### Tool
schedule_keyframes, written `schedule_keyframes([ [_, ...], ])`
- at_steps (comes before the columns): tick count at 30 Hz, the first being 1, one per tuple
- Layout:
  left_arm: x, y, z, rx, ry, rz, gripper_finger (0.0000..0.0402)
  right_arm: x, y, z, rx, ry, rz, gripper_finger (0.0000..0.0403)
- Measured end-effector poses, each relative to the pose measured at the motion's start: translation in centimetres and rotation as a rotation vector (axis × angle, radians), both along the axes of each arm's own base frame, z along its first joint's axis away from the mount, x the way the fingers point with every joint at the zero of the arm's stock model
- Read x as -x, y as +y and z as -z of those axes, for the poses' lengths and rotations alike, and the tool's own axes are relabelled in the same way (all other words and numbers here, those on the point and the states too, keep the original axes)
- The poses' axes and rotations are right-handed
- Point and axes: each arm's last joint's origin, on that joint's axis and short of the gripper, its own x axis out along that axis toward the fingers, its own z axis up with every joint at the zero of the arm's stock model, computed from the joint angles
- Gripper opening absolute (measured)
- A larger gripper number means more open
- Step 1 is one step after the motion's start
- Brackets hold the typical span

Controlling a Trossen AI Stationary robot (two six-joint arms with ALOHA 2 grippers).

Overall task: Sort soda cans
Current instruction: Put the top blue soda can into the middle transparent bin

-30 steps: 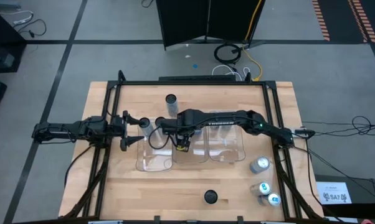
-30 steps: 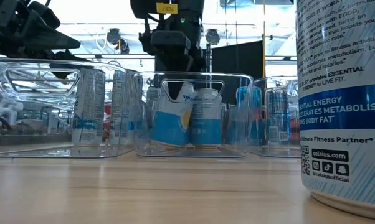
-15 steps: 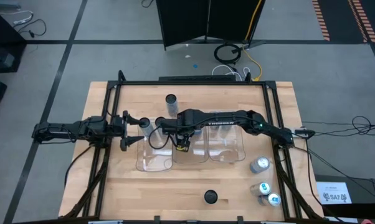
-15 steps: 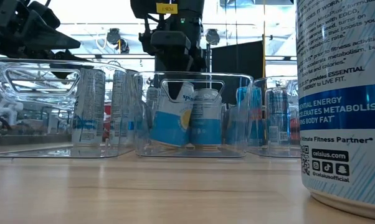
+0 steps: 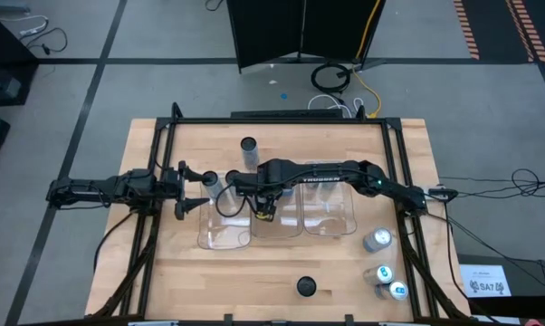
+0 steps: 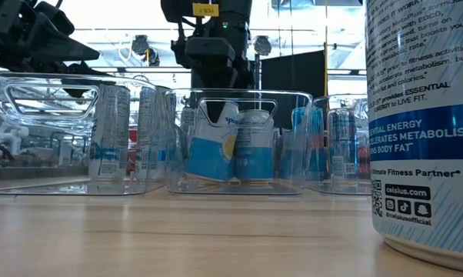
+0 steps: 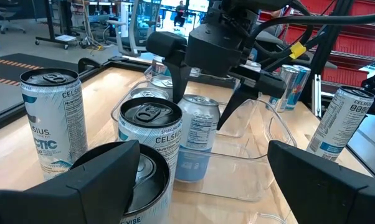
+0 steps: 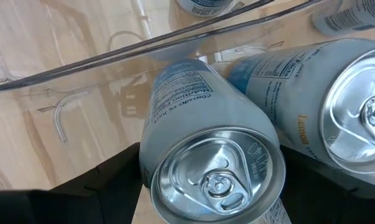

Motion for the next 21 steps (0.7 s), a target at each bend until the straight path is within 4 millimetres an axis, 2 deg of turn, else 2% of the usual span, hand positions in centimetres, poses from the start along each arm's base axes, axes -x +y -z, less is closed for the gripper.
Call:
schedule_keyframes([
  [5, 0.0, 0.0, 0.0, 0.000, 0.000, 0.000, 0.0363, 0.0, 0.0, 0.0, 0.000, 0.001, -0.017, 0.0309],
  [15, 0.0, 0.0, 0.0, 0.000, -0.001, 0.000, 0.0363, 0.1, 0.0, -0.1, -0.001, 0.009, -0.008, 0.0388],
  [17, 0.0, 0.0, 0.0, 0.000, -0.001, 0.000, 0.0363, 0.5, 0.0, -0.5, 0.001, 0.028, -0.008, 0.0393],
  [21, 0.0, 0.0, 0.0, 0.000, -0.001, 0.000, 0.0363, 1.8, 0.2, -2.6, 0.000, 0.036, 0.020, 0.0395],
])
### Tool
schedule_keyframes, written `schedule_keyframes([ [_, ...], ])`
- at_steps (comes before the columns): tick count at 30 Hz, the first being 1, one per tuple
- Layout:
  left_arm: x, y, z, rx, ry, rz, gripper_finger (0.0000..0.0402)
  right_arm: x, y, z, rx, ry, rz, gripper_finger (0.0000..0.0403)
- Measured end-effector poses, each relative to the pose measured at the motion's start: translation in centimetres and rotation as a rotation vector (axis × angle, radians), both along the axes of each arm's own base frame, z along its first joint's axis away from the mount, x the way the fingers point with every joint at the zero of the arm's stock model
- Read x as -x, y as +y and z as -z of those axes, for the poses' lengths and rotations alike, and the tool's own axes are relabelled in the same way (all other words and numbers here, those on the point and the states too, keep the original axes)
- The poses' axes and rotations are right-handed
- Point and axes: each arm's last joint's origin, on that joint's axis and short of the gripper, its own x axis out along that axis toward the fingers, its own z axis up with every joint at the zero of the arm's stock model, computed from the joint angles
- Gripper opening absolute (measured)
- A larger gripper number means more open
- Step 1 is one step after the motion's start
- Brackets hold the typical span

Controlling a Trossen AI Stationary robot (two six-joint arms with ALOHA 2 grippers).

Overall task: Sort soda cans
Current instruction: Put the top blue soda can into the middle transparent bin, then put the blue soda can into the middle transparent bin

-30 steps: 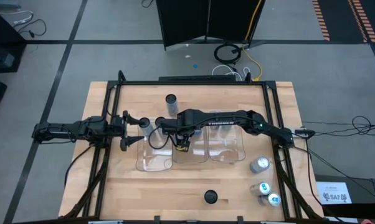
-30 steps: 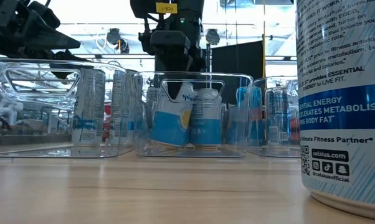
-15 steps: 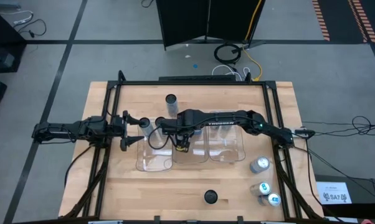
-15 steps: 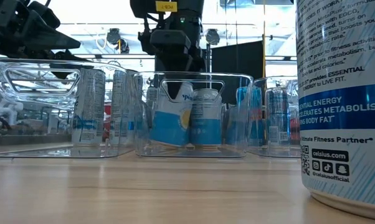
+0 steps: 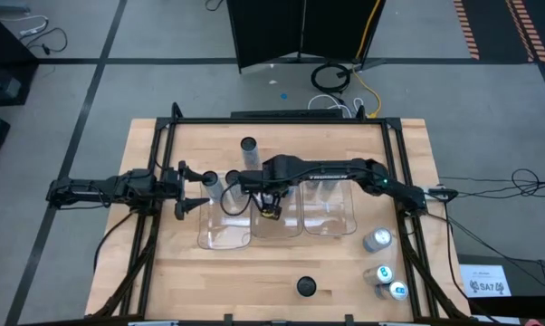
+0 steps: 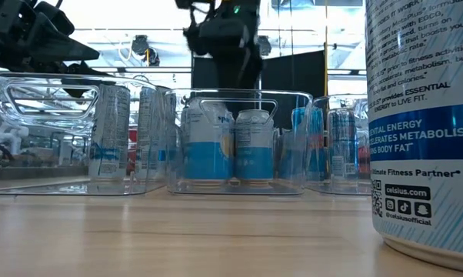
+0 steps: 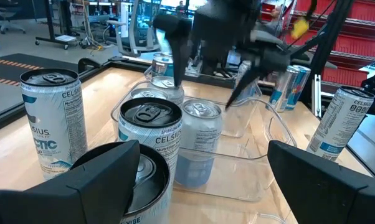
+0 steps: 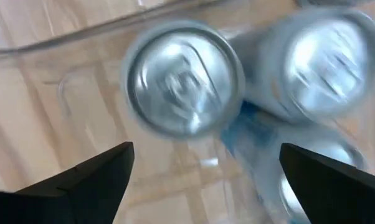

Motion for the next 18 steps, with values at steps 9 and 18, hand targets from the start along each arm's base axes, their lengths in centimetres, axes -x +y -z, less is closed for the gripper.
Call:
schedule_keyframes([
  [9, 0.0, 0.0, 0.0, 0.000, 0.000, 0.000, 0.0363, 4.1, 4.0, -6.3, 0.128, -0.120, 0.107, 0.0396],
  [18, 0.0, 0.0, 0.0, 0.000, 0.002, 0.000, 0.0363, 9.9, 12.5, -11.9, 0.251, -0.413, 0.142, 0.0396],
])
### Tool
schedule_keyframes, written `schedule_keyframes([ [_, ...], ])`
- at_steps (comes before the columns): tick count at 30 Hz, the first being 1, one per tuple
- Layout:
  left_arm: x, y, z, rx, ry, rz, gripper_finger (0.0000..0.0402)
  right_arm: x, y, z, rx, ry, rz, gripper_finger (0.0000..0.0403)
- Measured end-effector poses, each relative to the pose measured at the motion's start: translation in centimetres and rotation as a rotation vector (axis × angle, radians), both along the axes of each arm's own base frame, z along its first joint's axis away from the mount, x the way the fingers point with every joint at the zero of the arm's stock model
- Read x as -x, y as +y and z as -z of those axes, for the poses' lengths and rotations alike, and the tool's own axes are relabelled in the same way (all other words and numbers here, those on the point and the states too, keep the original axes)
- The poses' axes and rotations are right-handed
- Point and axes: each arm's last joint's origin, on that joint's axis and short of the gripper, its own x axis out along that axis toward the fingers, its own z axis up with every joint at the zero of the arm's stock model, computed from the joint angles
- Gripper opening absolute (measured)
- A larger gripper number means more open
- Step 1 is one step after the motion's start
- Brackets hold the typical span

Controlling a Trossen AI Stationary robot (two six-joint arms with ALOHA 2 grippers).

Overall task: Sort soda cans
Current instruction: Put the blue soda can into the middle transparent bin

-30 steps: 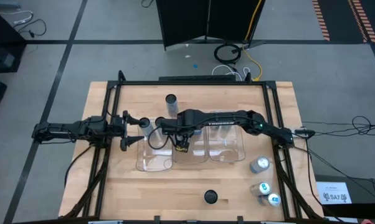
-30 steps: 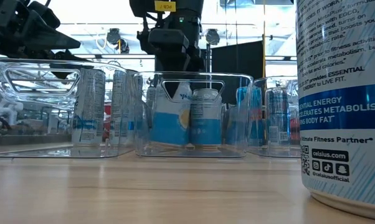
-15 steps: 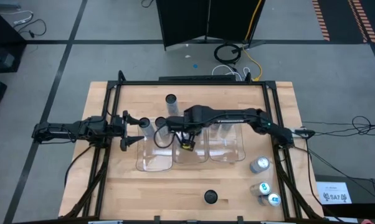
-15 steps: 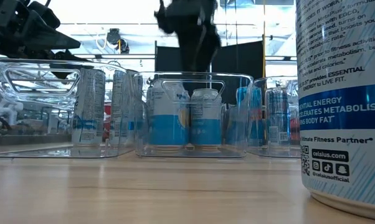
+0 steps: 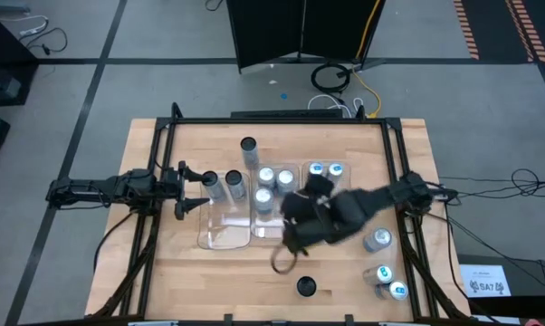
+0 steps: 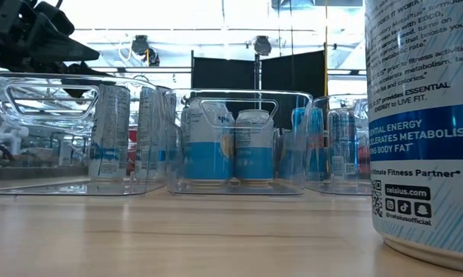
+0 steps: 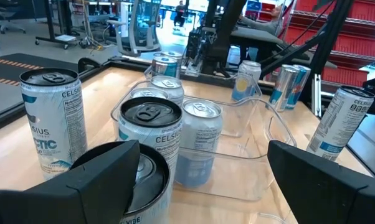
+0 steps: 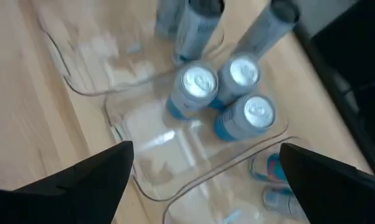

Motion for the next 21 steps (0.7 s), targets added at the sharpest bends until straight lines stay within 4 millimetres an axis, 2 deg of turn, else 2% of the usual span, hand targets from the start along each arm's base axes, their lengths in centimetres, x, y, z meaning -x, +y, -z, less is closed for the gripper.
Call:
schedule_keyframes([
  [4, 0.0, 0.0, 0.0, 0.000, -0.002, 0.000, 0.0363, 2.3, 2.3, 0.3, 0.041, -0.073, 0.064, 0.0396],
  [8, 0.0, 0.0, 0.0, 0.000, -0.002, 0.000, 0.0363, 5.4, 2.4, 2.3, 0.015, -0.058, 0.177, 0.0396],
  [11, 0.0, 0.0, 0.0, 0.000, -0.002, 0.000, 0.0363, 8.5, 1.3, 4.9, -0.022, -0.033, 0.329, 0.0396],
  [14, 0.0, 0.0, 0.0, 0.000, -0.001, 0.000, 0.0363, 12.3, -0.7, 6.4, -0.101, -0.013, 0.480, 0.0396],
  [21, 0.0, 0.0, 0.0, 0.000, -0.001, 0.000, 0.0363, 20.4, -5.1, 7.2, -0.390, -0.024, 0.752, 0.0396],
])
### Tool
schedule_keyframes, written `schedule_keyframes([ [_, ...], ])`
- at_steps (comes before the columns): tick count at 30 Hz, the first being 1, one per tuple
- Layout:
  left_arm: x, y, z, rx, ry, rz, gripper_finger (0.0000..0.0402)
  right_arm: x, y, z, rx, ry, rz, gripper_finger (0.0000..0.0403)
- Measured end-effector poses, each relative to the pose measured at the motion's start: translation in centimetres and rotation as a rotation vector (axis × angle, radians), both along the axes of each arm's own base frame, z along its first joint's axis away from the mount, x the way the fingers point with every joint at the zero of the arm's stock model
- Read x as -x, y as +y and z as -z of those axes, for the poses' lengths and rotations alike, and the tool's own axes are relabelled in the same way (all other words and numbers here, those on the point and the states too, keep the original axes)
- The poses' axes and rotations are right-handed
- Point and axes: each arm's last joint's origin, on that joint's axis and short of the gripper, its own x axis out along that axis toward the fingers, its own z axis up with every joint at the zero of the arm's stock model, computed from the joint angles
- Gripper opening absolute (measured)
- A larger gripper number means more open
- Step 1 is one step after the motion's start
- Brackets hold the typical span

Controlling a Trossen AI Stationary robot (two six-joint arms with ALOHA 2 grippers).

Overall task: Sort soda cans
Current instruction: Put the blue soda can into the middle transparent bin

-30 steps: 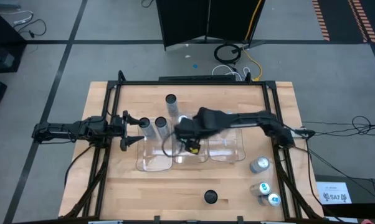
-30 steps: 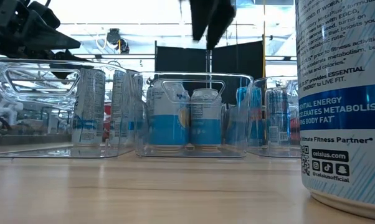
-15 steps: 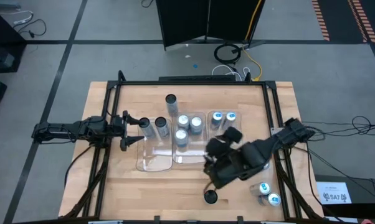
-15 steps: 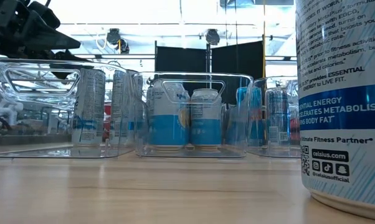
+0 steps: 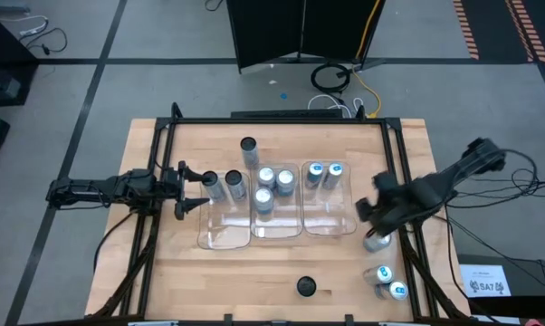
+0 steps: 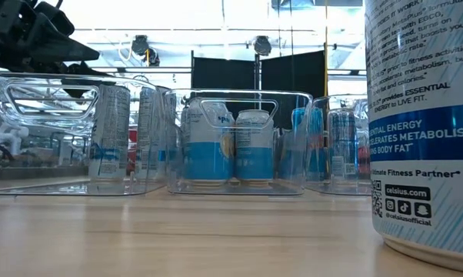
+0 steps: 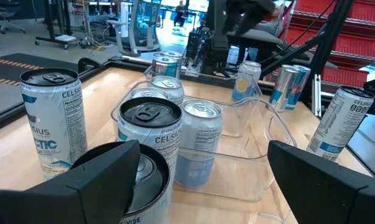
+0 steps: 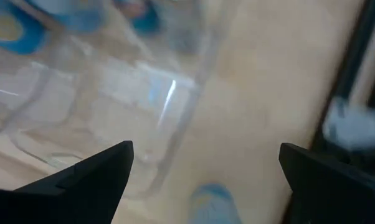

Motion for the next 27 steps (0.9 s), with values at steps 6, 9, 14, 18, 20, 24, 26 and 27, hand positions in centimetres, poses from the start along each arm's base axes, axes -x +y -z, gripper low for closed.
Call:
schedule_keyframes([
  [6, 0.0, 0.0, 0.0, 0.000, 0.000, 0.000, 0.0363, 3.6, -1.7, 2.0, -0.217, -0.064, 0.101, 0.0396],
  [9, 0.0, 0.0, 0.0, 0.000, 0.000, 0.000, 0.0363, 3.7, -1.6, 3.7, -0.279, -0.049, 0.100, 0.0396],
  [14, 0.0, 0.0, 0.0, 0.000, 0.000, 0.000, 0.0363, 2.8, -0.6, 6.0, -0.360, 0.030, 0.074, 0.0396],
  [18, 0.0, 0.0, 0.0, 0.000, 0.000, 0.000, 0.0363, 1.7, 0.1, 6.6, -0.374, 0.022, 0.033, 0.0396],
  [20, 0.0, 0.0, 0.0, 0.000, 0.000, 0.000, 0.0363, 1.3, 0.4, 6.8, -0.389, 0.024, 0.015, 0.0396],
  [24, 0.0, 0.0, 0.0, 0.000, 0.000, 0.000, 0.0363, 0.9, 0.9, 7.4, -0.435, 0.110, 0.003, 0.0396],
  [26, 0.0, 0.0, 0.0, 0.000, 0.000, 0.000, 0.0363, 0.7, 1.2, 7.7, -0.441, 0.146, -0.009, 0.0396],
  [27, 0.0, 0.0, 0.0, 0.000, 0.000, 0.000, 0.0363, 0.6, 1.3, 7.9, -0.439, 0.155, -0.013, 0.0396],
])
